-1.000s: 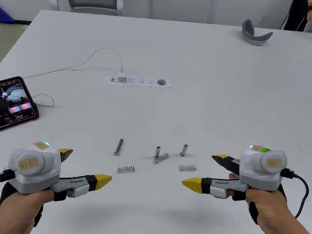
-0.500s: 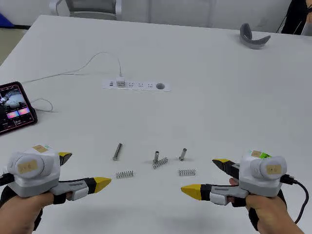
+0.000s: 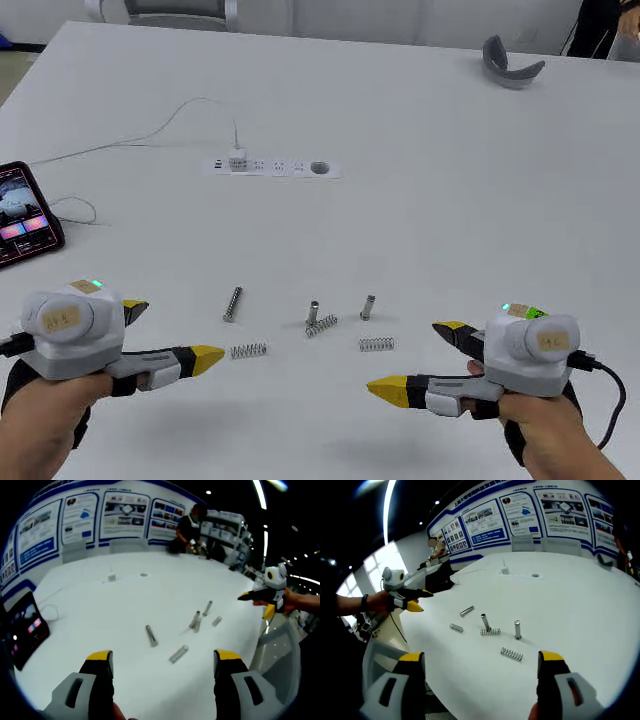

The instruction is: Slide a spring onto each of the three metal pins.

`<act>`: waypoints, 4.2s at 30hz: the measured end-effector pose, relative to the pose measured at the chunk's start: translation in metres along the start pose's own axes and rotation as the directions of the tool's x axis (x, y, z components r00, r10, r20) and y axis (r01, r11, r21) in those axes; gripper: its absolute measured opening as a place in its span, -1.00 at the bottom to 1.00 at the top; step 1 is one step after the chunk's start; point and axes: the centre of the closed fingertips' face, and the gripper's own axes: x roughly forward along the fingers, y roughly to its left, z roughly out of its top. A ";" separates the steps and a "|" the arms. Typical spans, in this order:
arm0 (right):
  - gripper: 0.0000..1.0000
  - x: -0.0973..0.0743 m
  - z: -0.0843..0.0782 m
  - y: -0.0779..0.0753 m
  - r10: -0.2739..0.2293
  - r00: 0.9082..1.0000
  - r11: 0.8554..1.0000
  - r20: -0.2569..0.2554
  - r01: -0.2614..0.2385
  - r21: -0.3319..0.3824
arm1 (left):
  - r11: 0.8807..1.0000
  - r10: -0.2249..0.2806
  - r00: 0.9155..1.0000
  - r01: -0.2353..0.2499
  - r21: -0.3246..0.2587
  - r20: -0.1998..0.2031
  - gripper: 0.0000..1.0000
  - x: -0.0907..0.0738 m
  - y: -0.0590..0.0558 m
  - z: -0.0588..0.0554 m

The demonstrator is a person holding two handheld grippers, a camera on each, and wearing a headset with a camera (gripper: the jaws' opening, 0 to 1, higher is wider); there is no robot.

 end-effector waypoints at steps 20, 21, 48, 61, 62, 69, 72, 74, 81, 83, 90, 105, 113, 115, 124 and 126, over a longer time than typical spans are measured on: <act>0.87 -0.002 -0.009 0.000 -0.010 1.000 0.999 -0.013 0.011 0.030 | 0.999 -0.034 0.999 0.035 0.024 -0.039 0.58 0.038 0.003 0.007; 0.87 -0.002 -0.009 0.001 -0.011 1.000 0.999 -0.014 0.011 0.030 | 0.999 -0.037 0.998 0.038 0.029 -0.042 0.58 0.040 0.003 0.008; 0.82 -0.002 -0.013 -0.007 -0.027 1.000 0.998 -0.013 0.028 0.052 | 0.999 -0.041 0.994 0.044 0.024 -0.104 0.35 0.105 0.016 0.016; 0.79 -0.007 -0.020 -0.015 -0.045 0.999 0.996 -0.018 0.046 0.079 | 1.000 -0.029 0.988 0.029 -0.006 -0.150 0.08 0.129 0.018 0.002; 0.78 -0.007 -0.020 -0.016 -0.046 0.999 0.996 -0.018 0.047 0.082 | 1.000 -0.029 0.988 0.028 -0.004 -0.155 0.04 0.130 0.017 0.001; 0.78 -0.009 -0.022 -0.017 -0.052 0.999 0.993 -0.011 0.052 0.101 | 1.000 0.014 0.983 -0.012 0.015 -0.182 -0.23 0.139 0.023 -0.006; 0.77 -0.009 -0.023 -0.017 -0.051 0.999 0.993 -0.010 0.052 0.105 | 1.000 0.023 0.983 -0.023 0.005 -0.181 -0.31 0.140 0.024 -0.006; 0.77 -0.009 -0.023 -0.017 -0.053 0.999 0.993 -0.010 0.053 0.107 | 0.999 0.037 0.982 -0.035 0.013 -0.187 -0.35 0.141 0.026 -0.006; 0.77 -0.009 -0.023 -0.019 -0.054 0.998 0.993 -0.011 0.055 0.109 | 0.997 0.078 0.976 -0.074 0.031 -0.201 -0.48 0.143 0.030 -0.008; 0.77 -0.009 -0.023 -0.019 -0.054 0.998 0.993 -0.013 0.055 0.107 | 0.995 0.095 0.974 -0.090 0.033 -0.204 -0.58 0.143 0.033 -0.008; 0.77 -0.007 -0.024 -0.018 -0.050 0.999 0.993 -0.013 0.051 0.110 | 0.992 0.113 0.969 -0.097 0.081 -0.219 -0.74 0.144 0.028 -0.010; 0.77 -0.012 -0.027 -0.021 -0.057 0.998 0.991 -0.014 0.059 0.122 | 0.970 0.125 0.962 -0.067 0.236 -0.241 -0.78 0.151 0.022 -0.009; 0.77 -0.010 -0.026 -0.020 -0.056 0.998 0.990 -0.011 0.057 0.129 | 0.950 0.119 0.960 -0.036 0.309 -0.253 -0.82 0.151 0.021 -0.009; 0.77 -0.010 -0.026 -0.020 -0.056 0.998 0.990 -0.010 0.057 0.128 | 0.951 0.114 0.958 -0.028 0.307 -0.264 -0.84 0.150 0.020 -0.010; 0.75 -0.011 -0.023 -0.021 -0.063 0.998 0.989 -0.001 0.063 0.135 | 0.965 0.100 0.967 -0.037 0.259 -0.236 -0.85 0.137 0.023 0.001; 0.75 -0.012 -0.022 -0.022 -0.068 0.998 0.988 0.002 0.067 0.137 | 0.968 0.100 0.970 -0.043 0.246 -0.222 -0.85 0.132 0.023 0.005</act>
